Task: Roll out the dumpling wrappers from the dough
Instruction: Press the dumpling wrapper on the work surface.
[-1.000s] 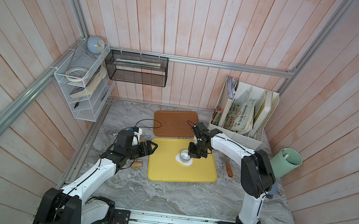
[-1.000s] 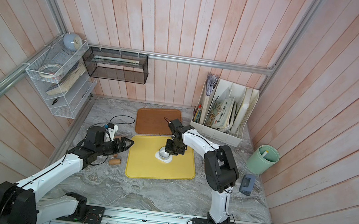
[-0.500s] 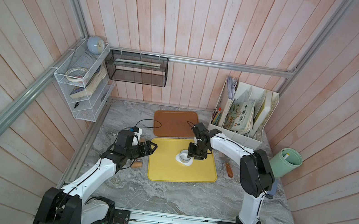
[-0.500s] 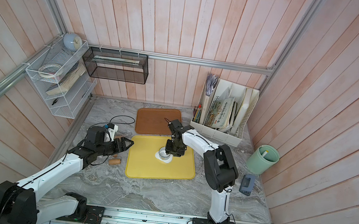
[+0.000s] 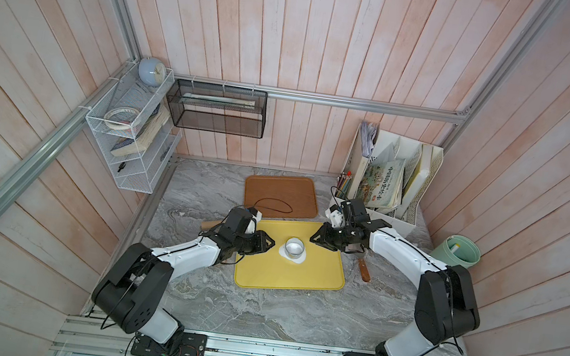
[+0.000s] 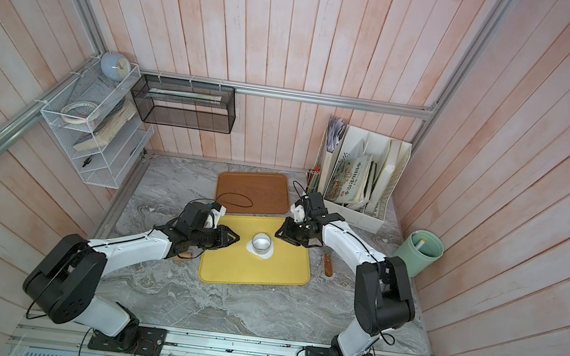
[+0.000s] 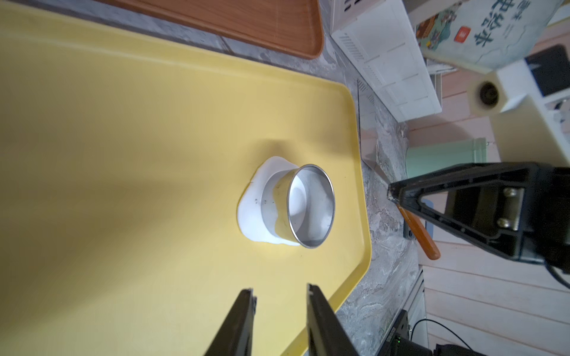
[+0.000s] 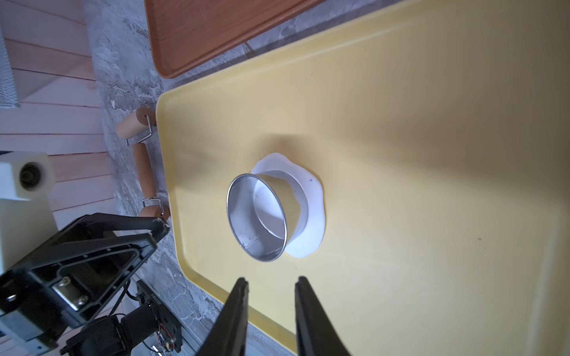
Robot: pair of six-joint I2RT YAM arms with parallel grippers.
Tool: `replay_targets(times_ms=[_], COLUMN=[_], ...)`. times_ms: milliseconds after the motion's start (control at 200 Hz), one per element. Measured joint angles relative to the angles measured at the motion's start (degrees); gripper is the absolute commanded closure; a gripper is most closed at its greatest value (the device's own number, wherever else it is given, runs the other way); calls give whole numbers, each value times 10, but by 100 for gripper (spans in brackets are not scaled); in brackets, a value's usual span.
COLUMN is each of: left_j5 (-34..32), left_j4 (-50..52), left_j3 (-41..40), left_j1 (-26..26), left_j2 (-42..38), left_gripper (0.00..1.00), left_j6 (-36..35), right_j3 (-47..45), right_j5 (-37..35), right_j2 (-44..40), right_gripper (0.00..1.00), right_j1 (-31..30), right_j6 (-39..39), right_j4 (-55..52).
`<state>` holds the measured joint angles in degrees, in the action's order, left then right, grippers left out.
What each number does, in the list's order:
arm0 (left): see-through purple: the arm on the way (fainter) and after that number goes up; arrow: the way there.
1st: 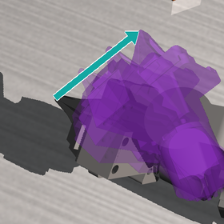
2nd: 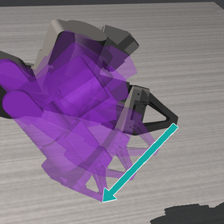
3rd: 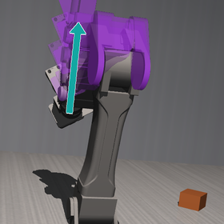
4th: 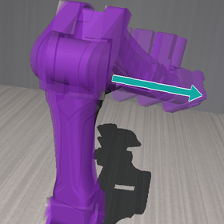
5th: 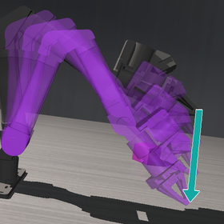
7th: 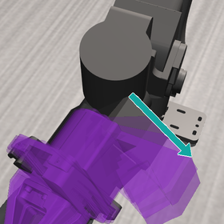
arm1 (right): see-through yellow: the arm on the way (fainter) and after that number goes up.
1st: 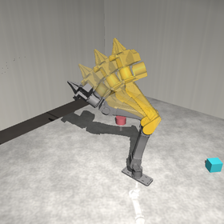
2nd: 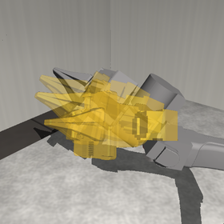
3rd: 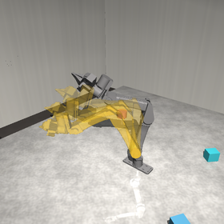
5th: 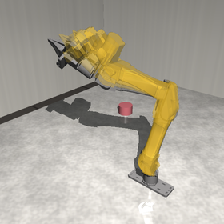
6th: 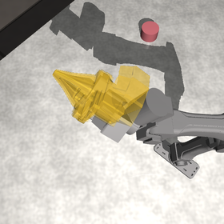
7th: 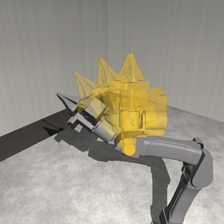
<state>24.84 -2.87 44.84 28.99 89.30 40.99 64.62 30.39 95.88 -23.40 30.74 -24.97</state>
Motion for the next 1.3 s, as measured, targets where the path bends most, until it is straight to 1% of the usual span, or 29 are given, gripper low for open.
replay_targets(times_ms=[80,130,185,340,765,1300], left_j5=[0,0,-1,3,28,45], left_j4=[-22,-32,-40,-65,-104,-117], left_j3=[19,24,24,24,35,35], left_j1=[14,17,18,18,20,22], left_j2=[40,56,67,83,124,145], left_gripper=[68,68,69,71,72,73], left_j6=[7,9,14,24,37,39], right_j3=[1,3,3,3,3,3], right_j5=[28,39,47,59,64,71], right_j2=[23,37,51,80,86,108], right_gripper=[74,77,79,82,83,86], right_j1=[-2,-4,-4,-1,6,6], right_j6=[-11,-17,-26,-41,-54,-55], right_j4=[23,32,40,44,57,66])
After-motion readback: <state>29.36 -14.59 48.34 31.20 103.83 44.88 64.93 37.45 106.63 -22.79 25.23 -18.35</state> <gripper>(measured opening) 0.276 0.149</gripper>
